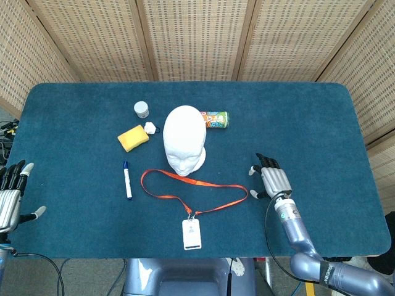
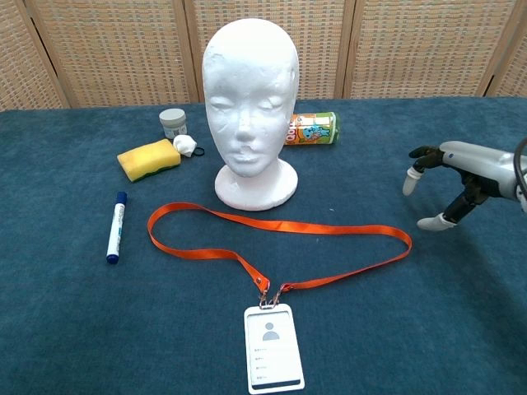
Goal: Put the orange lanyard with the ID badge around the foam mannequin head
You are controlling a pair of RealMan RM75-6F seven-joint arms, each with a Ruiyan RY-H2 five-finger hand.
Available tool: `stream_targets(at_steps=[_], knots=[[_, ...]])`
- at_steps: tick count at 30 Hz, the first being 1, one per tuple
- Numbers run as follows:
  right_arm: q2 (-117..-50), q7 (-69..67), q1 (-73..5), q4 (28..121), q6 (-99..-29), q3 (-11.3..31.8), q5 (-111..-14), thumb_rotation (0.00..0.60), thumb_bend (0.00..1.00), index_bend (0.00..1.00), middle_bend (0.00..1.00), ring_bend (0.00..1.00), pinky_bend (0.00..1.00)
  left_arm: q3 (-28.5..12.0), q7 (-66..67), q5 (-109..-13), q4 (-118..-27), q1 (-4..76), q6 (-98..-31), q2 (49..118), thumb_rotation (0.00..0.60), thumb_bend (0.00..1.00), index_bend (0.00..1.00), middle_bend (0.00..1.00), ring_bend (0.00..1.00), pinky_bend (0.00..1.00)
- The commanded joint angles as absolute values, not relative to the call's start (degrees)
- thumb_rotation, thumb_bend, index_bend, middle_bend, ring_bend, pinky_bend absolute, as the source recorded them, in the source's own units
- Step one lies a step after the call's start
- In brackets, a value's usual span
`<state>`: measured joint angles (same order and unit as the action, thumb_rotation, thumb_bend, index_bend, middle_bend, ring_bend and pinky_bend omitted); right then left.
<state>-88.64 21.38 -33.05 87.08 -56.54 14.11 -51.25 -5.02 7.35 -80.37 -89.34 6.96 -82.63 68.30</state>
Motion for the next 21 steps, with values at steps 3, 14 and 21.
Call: stream_targets(at_steps=[3,14,21], knots=[[-90.85,23.58,-34.70,87.53,-57.36,14.40,-48.26,0.600,0.26,0.38,0.00,0.00,0.00,-4.97,7.43,-80.29,-89.21,7.06,-82.47,68.37,0.600,0.00,0.00,0.00,0.00,0.00],[-93.81,27.34,-36.73,87.35,-59.32,14.26,-44.58,0.600,0.28,0.39,0.00,0.00,0.00,-4.83,8.13,-80.13,-88.93,7.27,-82.21,68.81,0.600,0.00,0.00,0.00,0.00,0.00],[-96.90,30.68,-38.30,84.24,-60.16,13.18,-42.52,0.600,0.28,0.43,0.00,0.00,0.00,-5.13,7.41,-79.64,-88.82,7.26,-82.25,68.61,0.600,0.00,0.00,0.00,0.00,0.00]])
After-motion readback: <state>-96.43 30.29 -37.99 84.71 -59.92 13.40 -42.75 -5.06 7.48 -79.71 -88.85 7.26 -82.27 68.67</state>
